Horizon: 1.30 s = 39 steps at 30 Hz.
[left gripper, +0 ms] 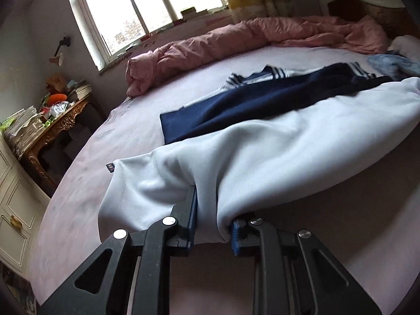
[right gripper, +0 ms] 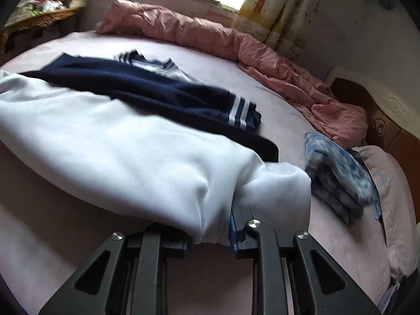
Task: Fold large clothes
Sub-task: 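Grasp the white hem edge with both grippers and lift it toward the collar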
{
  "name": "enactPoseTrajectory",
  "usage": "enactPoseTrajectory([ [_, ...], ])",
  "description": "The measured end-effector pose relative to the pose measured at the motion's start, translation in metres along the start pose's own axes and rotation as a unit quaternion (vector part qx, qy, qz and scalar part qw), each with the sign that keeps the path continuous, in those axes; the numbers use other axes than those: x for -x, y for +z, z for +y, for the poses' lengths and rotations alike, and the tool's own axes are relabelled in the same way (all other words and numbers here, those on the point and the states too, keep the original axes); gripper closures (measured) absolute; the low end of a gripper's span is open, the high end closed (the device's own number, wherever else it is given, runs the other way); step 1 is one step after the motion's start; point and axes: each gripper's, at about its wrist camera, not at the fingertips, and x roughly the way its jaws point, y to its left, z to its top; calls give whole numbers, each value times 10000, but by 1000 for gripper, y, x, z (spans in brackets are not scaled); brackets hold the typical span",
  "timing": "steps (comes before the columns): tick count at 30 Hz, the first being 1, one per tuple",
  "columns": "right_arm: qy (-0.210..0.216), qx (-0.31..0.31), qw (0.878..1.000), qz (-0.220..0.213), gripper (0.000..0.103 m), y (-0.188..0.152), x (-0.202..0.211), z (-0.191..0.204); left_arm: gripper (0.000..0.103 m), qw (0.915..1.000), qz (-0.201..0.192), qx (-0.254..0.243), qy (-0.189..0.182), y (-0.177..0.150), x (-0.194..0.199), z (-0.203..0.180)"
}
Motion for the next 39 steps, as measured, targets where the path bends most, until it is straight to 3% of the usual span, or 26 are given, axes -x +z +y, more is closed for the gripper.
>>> enactPoseTrajectory([
  [3, 220, -142, 9989, -392, 79, -38, 61, 0, 82, 9991, -115, 199, -368, -31, 47, 7],
  [6, 342, -142, 9981, -494, 79, -71, 104, 5, 82, 9972, -97, 285, -688, -59, 79, 12],
  [10, 415, -10, 9979, -492, 79, -100, 141, 13, 82, 9981, -70, 126, -602, -75, 93, 6],
  [14, 356, -80, 9981, -489, 78, -100, 145, 13, 80, 9966, -154, 512, -619, -61, 92, 12],
  [18, 553, -509, 9960, -492, 78, -68, 141, -4, 80, 9926, -280, 927, -736, -19, 86, 30],
  [22, 746, -923, 9918, -469, 77, -14, 122, -26, 80, 9918, -154, 1125, -594, 33, 59, 43],
  [26, 679, -1140, 9906, -336, 77, 41, 77, -33, 80, 9919, -23, 1189, -440, 77, 13, 48],
  [29, 669, -1148, 9911, -92, 77, 72, 31, -30, 80, 9880, 430, 1374, -553, 99, -35, 54],
  [33, 864, -1228, 9884, 216, 77, 92, -26, -24, 80, 9869, 704, 1338, -565, 114, -88, 52],
  [39, 755, -1218, 9896, 109, 77, 100, -65, -19, 80, 9926, 458, 1067, -352, 126, -118, 42],
])
